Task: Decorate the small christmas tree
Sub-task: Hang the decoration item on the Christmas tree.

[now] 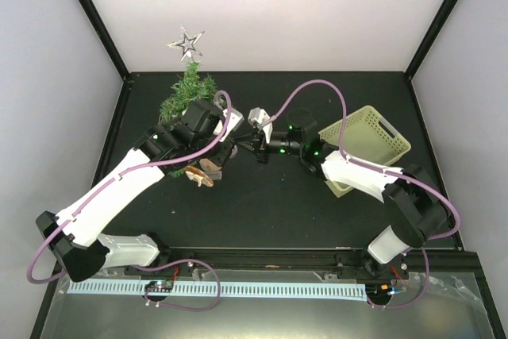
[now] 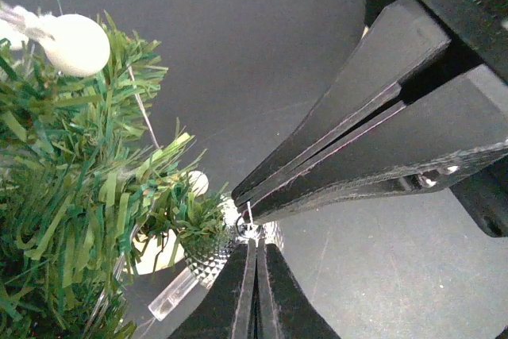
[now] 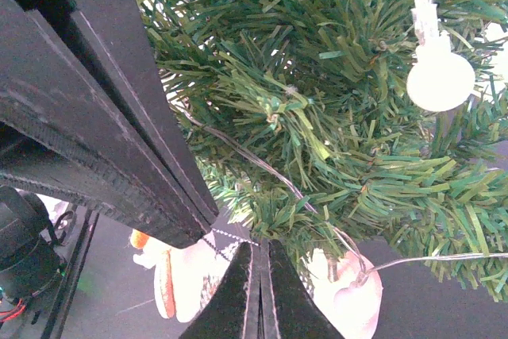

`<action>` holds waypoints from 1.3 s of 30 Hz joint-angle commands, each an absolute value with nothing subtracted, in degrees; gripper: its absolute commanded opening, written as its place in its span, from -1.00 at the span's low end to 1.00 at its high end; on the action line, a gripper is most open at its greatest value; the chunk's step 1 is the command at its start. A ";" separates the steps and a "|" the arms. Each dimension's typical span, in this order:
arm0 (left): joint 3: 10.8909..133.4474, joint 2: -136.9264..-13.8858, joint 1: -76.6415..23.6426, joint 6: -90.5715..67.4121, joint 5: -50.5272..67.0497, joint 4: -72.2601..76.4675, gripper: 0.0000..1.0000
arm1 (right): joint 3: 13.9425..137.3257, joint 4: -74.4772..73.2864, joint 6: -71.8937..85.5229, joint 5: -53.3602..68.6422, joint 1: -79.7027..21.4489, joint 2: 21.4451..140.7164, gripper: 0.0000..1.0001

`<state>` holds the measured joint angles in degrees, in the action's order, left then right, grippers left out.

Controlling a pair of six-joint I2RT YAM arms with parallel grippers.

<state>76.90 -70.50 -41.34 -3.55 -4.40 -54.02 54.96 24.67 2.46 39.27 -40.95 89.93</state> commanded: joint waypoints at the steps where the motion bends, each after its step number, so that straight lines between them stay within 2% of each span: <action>1: 80.07 -71.50 -41.66 -6.06 -6.46 -57.39 -0.97 | 56.67 27.36 3.45 39.05 -40.12 91.29 -0.98; 11: 81.79 -73.04 -41.66 -7.84 -9.33 -61.55 -0.97 | 57.58 28.29 4.48 39.58 -40.16 92.88 -0.98; 39: 81.73 -75.74 -41.66 -7.30 -14.25 -60.83 -0.97 | 58.55 29.61 6.59 35.77 -40.16 95.59 -0.97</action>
